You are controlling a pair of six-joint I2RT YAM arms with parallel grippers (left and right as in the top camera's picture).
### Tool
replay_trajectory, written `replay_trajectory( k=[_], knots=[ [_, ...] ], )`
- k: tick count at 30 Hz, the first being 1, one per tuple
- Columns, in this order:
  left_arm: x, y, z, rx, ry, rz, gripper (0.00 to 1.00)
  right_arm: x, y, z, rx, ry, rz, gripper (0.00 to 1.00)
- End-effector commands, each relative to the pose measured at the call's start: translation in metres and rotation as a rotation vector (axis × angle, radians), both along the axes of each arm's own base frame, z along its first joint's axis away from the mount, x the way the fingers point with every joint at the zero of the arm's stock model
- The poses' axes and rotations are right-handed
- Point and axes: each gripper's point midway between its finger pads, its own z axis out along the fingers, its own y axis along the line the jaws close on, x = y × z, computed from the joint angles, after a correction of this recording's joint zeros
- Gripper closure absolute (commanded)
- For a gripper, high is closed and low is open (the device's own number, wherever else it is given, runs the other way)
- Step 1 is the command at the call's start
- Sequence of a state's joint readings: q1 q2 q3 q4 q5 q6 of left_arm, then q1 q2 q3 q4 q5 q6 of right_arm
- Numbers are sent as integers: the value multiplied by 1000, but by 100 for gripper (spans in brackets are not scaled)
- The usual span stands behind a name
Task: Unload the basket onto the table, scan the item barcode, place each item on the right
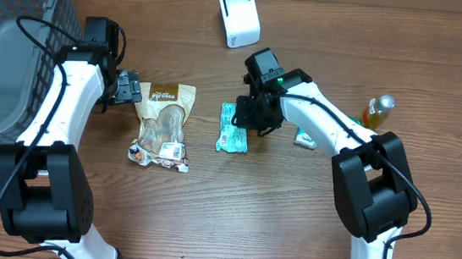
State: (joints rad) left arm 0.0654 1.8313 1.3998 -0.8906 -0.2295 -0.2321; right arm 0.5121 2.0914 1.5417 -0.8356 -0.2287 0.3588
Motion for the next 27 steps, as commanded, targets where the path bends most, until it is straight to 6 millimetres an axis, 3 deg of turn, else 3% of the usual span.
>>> replay_trajectory(
  k=[1,2,3,6,10,15,17,20,27],
  knots=[
    [2,0,3,14,-6,-6,1,4,2,18,16,-56,7,81],
    [2,0,3,14,-6,-6,0,5,1,18,14,-59,5,76],
    [2,0,3,14,-6,-6,0,25,-9,28,-11,-125,-32,62],
    [2,0,3,14,-6,-6,0,35,-13,51,4,-153,-49,61],
    [2,0,3,14,-6,-6,0,33,-5,61,50,-154,-22,61],
    [2,0,3,14,-6,-6,0,13,17,66,179,-90,107,71],
    [2,0,3,14,-6,-6,1,7,19,65,196,-64,113,85],
    [2,0,3,14,-6,-6,0,-2,19,59,211,-29,119,95],
    [2,0,3,14,-6,-6,0,-19,26,44,286,33,141,96]
  ],
)
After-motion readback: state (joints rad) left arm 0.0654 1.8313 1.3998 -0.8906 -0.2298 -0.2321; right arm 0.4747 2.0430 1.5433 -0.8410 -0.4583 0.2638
